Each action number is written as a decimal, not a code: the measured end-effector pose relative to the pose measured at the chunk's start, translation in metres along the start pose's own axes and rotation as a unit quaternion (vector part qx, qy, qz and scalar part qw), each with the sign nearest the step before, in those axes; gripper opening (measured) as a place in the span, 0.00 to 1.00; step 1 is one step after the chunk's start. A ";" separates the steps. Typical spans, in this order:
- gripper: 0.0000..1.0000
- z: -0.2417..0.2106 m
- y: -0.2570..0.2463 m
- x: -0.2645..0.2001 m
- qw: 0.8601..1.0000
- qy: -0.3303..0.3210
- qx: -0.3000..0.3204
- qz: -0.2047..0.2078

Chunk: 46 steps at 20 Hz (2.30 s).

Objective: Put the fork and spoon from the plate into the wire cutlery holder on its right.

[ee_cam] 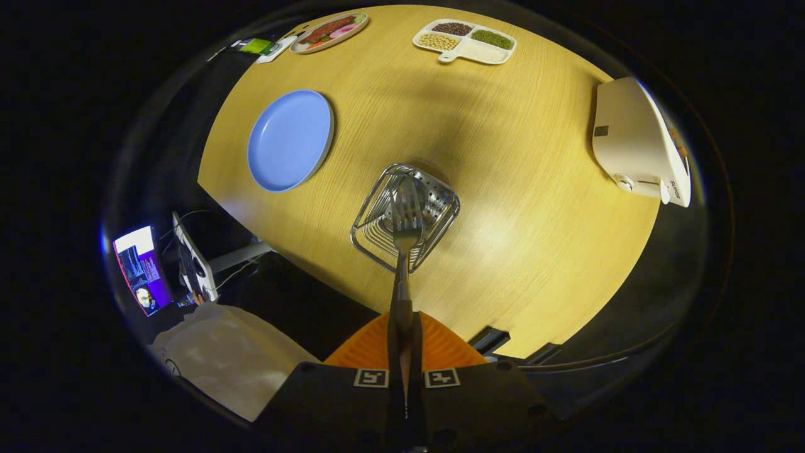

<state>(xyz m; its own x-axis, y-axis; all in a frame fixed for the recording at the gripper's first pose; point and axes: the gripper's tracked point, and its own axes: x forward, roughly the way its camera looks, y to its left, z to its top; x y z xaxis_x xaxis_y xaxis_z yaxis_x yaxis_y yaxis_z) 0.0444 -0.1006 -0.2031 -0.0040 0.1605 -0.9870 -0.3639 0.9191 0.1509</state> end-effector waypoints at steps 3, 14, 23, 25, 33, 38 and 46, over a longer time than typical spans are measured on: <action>0.08 0.001 -0.001 0.001 1.000 0.021 0.003 0.006; 0.73 0.032 0.007 -0.013 0.997 -0.053 0.045 0.034; 0.99 0.016 0.023 -0.054 0.977 -0.190 0.084 0.045; 0.99 0.014 0.022 -0.063 0.968 -0.225 0.104 0.046; 1.00 -0.003 0.035 -0.118 0.922 -0.369 0.117 0.011; 1.00 -0.008 0.052 -0.167 0.879 -0.465 0.101 -0.044; 1.00 -0.017 0.113 -0.267 0.757 -0.642 0.060 -0.105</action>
<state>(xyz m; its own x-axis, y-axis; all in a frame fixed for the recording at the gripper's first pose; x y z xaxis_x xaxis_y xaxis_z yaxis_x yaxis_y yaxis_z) -0.0117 -0.0458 0.0761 0.9793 0.1517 -0.1343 -0.1422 0.9868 0.0780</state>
